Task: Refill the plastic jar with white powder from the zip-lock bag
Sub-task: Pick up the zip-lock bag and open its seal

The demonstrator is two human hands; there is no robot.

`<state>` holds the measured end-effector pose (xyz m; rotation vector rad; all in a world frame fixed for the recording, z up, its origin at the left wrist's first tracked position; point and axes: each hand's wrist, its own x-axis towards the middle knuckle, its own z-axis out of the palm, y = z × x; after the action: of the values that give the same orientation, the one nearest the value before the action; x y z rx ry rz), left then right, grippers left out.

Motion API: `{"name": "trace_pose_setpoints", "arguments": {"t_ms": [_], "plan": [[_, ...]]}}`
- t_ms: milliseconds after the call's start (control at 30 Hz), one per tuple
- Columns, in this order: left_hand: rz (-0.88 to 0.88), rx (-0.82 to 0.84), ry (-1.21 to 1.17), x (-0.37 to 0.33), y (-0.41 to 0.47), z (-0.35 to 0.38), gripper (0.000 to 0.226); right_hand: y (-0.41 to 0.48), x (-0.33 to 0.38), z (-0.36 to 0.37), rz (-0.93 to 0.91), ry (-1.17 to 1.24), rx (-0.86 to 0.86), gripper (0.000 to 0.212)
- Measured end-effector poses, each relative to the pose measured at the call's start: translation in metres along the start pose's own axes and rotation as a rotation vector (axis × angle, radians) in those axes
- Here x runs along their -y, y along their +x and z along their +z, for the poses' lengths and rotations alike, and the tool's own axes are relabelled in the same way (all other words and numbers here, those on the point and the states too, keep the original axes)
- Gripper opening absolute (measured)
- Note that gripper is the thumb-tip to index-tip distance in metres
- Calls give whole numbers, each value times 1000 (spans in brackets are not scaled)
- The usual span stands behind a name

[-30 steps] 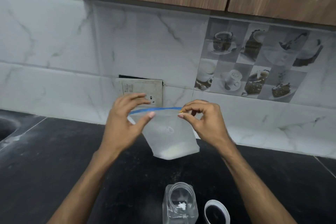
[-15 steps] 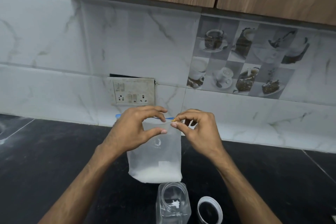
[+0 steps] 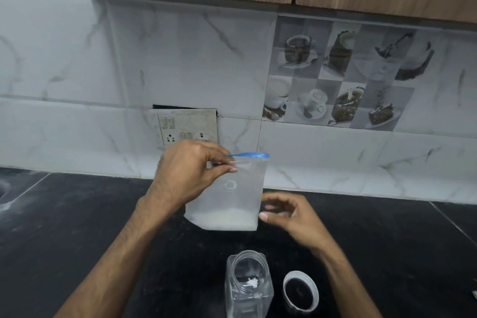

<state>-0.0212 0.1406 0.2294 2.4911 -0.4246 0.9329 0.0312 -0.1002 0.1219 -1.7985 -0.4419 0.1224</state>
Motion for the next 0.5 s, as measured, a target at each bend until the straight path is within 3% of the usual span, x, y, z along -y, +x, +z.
{"name": "trace_pose_setpoints", "arguments": {"t_ms": [300, 500], "plan": [[-16, -29, 65, -9, 0, -12, 14, -14, -28, 47, -45, 196, -136, 12], [-103, -38, -17, -6, -9, -21, 14, -14, -24, 41, -113, 205, -289, 17]]}}
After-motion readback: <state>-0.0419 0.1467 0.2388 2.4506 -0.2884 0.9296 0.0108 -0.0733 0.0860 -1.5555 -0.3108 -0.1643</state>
